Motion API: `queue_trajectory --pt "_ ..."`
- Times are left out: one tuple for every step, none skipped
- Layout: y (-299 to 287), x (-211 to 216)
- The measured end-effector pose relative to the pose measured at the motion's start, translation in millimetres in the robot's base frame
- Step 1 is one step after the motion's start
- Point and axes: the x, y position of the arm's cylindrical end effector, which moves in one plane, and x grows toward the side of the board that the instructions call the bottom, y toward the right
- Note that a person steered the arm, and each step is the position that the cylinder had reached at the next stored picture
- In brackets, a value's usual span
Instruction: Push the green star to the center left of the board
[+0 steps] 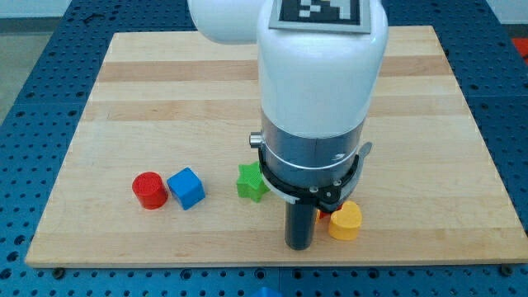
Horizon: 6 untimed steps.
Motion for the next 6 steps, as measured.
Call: queue_trajectory --pt "0 -25" --pt "0 -37" --pt "2 -57" --pt "2 -25" --pt "2 16" --pt "18 16"
